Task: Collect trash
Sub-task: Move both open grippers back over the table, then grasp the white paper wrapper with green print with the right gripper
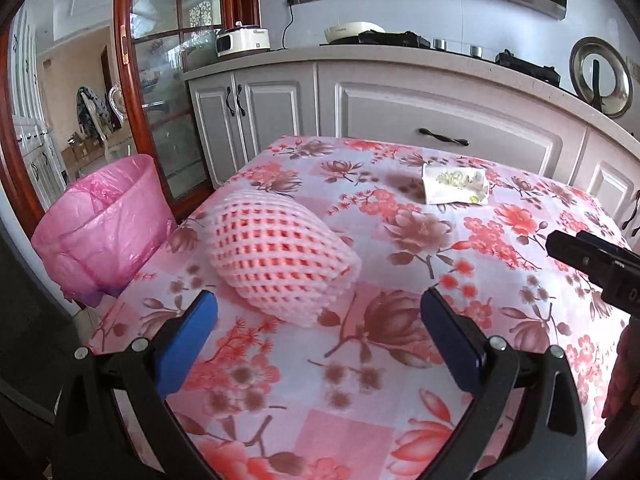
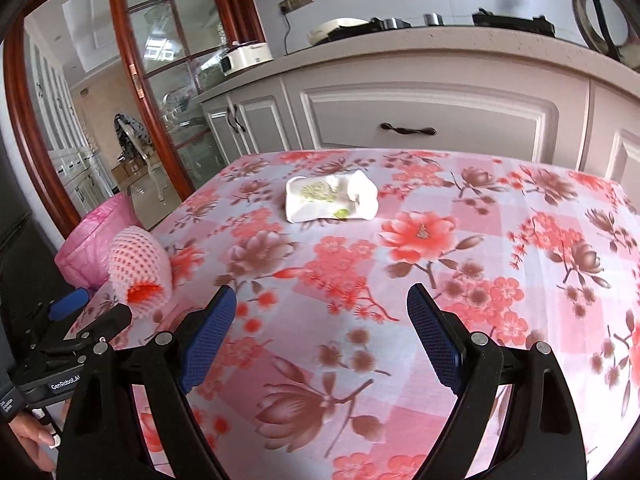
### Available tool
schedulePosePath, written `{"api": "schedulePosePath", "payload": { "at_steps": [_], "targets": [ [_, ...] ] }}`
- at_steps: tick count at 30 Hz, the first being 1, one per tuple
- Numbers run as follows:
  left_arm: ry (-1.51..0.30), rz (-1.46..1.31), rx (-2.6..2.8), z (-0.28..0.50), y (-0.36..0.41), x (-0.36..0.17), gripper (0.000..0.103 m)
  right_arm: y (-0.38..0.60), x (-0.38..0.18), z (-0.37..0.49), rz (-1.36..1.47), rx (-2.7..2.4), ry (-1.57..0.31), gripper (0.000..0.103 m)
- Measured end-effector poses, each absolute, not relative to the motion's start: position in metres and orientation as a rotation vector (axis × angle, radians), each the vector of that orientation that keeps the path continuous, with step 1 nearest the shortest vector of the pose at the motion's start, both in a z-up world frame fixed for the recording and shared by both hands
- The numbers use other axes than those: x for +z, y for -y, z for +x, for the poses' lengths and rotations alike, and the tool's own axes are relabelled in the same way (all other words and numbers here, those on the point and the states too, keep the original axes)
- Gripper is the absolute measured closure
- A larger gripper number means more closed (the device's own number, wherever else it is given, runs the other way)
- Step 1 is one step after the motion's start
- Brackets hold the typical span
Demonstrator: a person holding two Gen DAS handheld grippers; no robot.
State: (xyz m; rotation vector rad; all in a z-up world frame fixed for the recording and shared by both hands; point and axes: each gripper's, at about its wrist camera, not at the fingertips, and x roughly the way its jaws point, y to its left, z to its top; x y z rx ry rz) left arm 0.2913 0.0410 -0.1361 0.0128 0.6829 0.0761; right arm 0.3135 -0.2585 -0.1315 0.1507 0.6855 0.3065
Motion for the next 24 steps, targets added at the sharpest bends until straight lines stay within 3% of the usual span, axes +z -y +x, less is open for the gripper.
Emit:
{"api": "schedulePosePath", "payload": {
  "at_steps": [24],
  "targets": [
    [-0.652,0.02,0.108,0.316,-0.031,-0.132,0.005,0.241,-0.147,0.479,0.012,0.406,-0.809,0.02]
  ]
}}
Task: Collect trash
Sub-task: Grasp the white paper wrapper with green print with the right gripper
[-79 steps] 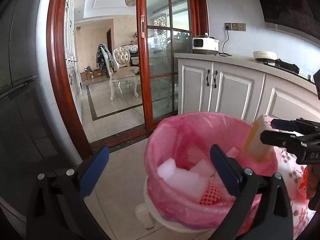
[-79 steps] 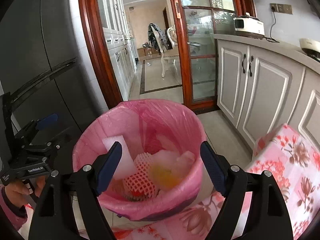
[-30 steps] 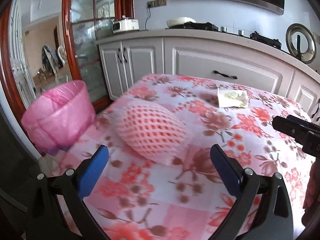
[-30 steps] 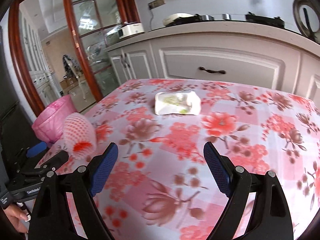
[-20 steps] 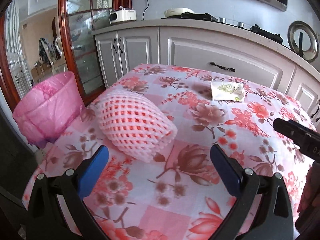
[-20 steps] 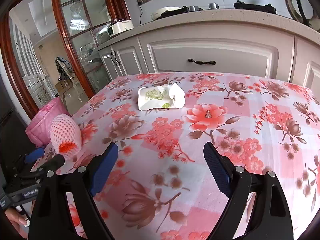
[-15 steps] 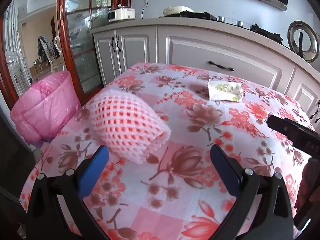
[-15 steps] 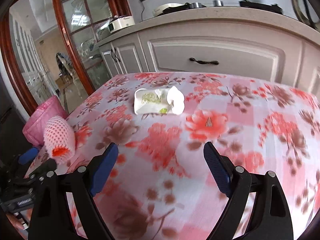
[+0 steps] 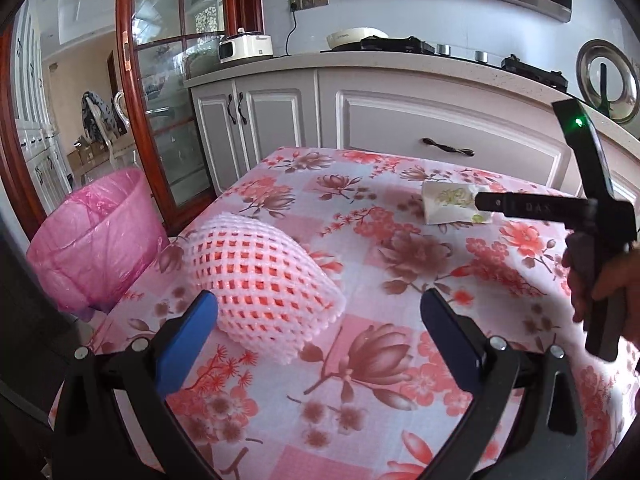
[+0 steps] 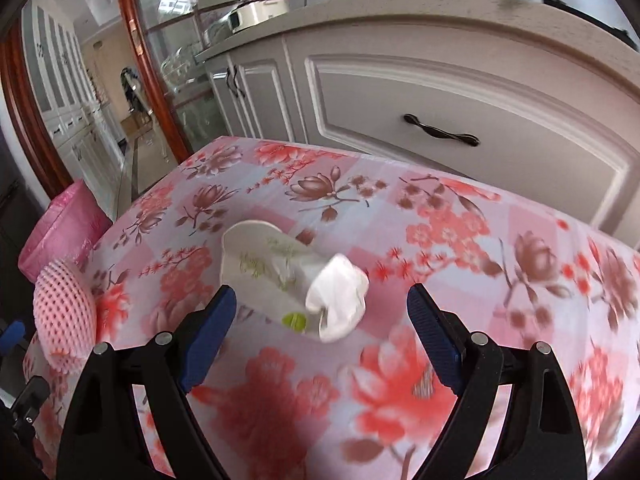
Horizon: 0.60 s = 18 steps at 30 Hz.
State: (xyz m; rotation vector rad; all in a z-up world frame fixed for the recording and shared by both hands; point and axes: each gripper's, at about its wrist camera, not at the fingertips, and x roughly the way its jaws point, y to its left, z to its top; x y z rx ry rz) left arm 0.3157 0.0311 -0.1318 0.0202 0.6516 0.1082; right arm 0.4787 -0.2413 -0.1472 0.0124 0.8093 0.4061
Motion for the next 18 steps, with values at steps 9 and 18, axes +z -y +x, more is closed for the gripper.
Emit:
{"api": "schedulePosePath", "payload": {
  "at_steps": [9,18],
  "targets": [
    [-0.663,0.001,0.152,0.327,-0.041,-0.133,0.005,0.221,-0.154,0.509,-0.052,0.475,-0.861,0.018],
    [-0.669,0.002,0.174,0.328,-0.05,-0.134,0.005,0.207,-0.16,0.497,-0.057,0.489,-0.876,0.027]
  ]
}}
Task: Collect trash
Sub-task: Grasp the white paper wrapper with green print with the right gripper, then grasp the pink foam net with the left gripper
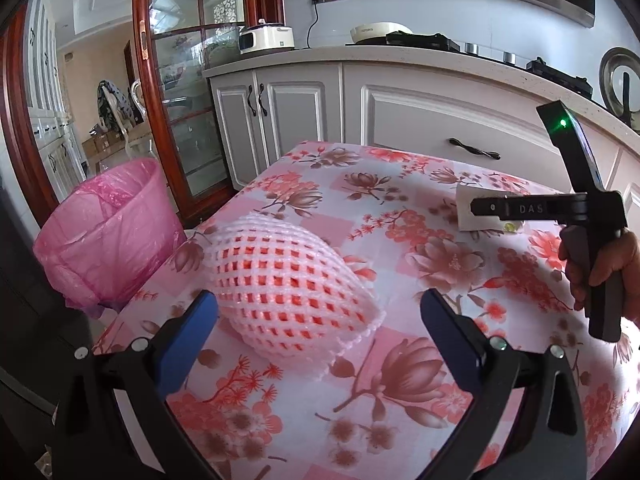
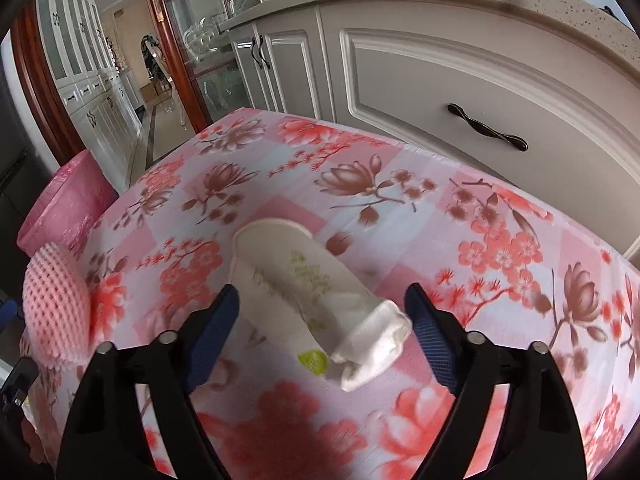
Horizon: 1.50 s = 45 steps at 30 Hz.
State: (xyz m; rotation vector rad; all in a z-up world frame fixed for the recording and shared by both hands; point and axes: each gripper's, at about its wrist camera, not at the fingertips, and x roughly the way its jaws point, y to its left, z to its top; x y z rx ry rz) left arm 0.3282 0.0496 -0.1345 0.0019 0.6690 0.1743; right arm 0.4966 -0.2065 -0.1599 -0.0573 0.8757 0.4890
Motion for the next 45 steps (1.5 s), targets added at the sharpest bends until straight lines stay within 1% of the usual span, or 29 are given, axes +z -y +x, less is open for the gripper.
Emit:
{"api": "schedulePosePath", "payload": {
  "at_steps": [1,3,9,18,19,20,22,24,31,40,45],
  "targets": [
    [-0.667,0.004,0.177,0.328,-0.049,-0.134,0.005,0.206,-0.16,0.493,-0.057,0.49,-0.874,0.029],
    [-0.666,0.013,0.183,0.328,-0.049,-0.134,0.005,0.204,-0.159,0.481,-0.068,0.492,-0.875,0.037],
    [-0.678,0.004,0.204,0.328,-0.056,-0.136,0.005,0.197,-0.154,0.46,-0.086,0.504,-0.865,0.038],
    [-0.672,-0.009,0.202,0.321,-0.061,-0.133,0.005,0.181,-0.16,0.484,-0.073,0.436,-0.886,0.038],
    [-0.671,-0.009,0.203,0.32,-0.062,-0.133,0.005,0.179,-0.162,0.484,-0.08,0.43,-0.888,0.04],
    [-0.67,-0.01,0.205,0.319,-0.063,-0.132,0.005,0.177,-0.164,0.482,-0.09,0.424,-0.889,0.046],
    [-0.665,-0.009,0.211,0.317,-0.067,-0.132,0.005,0.175,-0.164,0.477,-0.094,0.423,-0.882,0.05],
    [-0.661,-0.011,0.22,0.316,-0.072,-0.131,0.005,0.173,-0.161,0.469,-0.102,0.415,-0.86,0.062],
    [-0.674,-0.069,0.245,0.312,-0.086,-0.131,0.005,0.184,-0.147,0.426,-0.056,0.359,-0.81,0.062],
    [-0.689,-0.088,0.236,0.298,-0.087,-0.131,0.005,0.206,-0.132,0.343,0.003,0.314,-0.744,0.062],
    [-0.714,-0.136,0.226,0.296,-0.087,-0.134,0.005,0.214,-0.127,0.314,0.008,0.313,-0.728,0.062]
  ]
}}
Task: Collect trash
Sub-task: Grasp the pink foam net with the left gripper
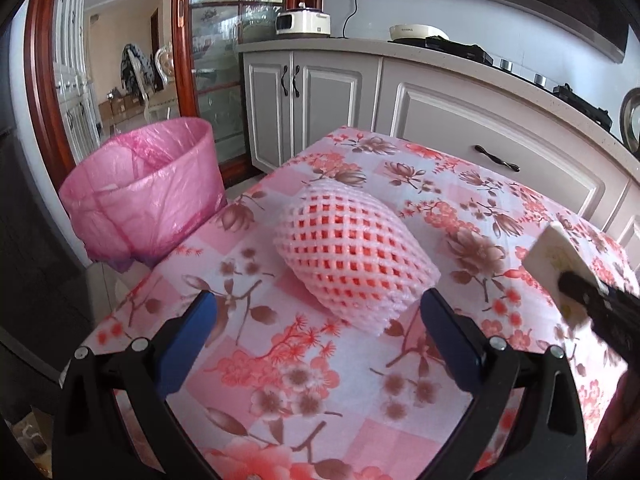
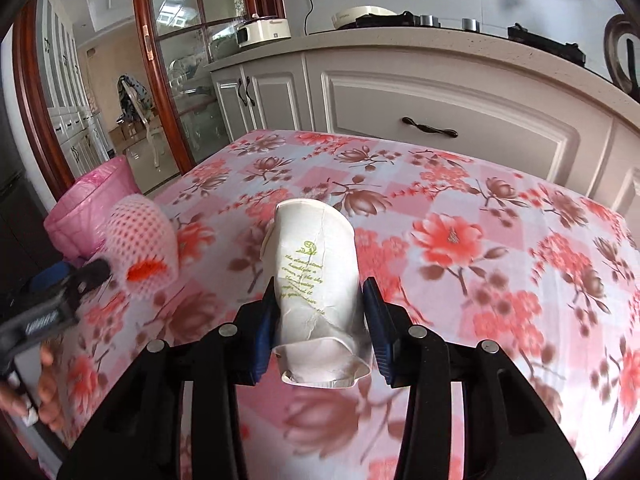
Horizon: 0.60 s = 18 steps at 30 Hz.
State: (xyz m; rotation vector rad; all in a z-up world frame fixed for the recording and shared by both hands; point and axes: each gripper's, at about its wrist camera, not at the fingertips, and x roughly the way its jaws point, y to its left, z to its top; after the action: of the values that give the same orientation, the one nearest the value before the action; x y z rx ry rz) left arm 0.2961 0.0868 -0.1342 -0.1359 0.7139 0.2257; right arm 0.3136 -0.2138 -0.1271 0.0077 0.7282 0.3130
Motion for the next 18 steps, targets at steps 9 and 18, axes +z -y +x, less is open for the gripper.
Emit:
{"api": "schedulePosePath", "payload": {
  "at_steps": [9,18],
  "targets": [
    [-0.711,-0.166,0.269,0.336,-0.078,-0.125,0.005,0.224,-0.116,0.294,0.038,0.319,-0.699,0.062],
    [-0.775,-0.11,0.362,0.385,-0.07,-0.142,0.005,0.24,-0.116,0.285,0.077,0.303,-0.689,0.062]
  ]
}}
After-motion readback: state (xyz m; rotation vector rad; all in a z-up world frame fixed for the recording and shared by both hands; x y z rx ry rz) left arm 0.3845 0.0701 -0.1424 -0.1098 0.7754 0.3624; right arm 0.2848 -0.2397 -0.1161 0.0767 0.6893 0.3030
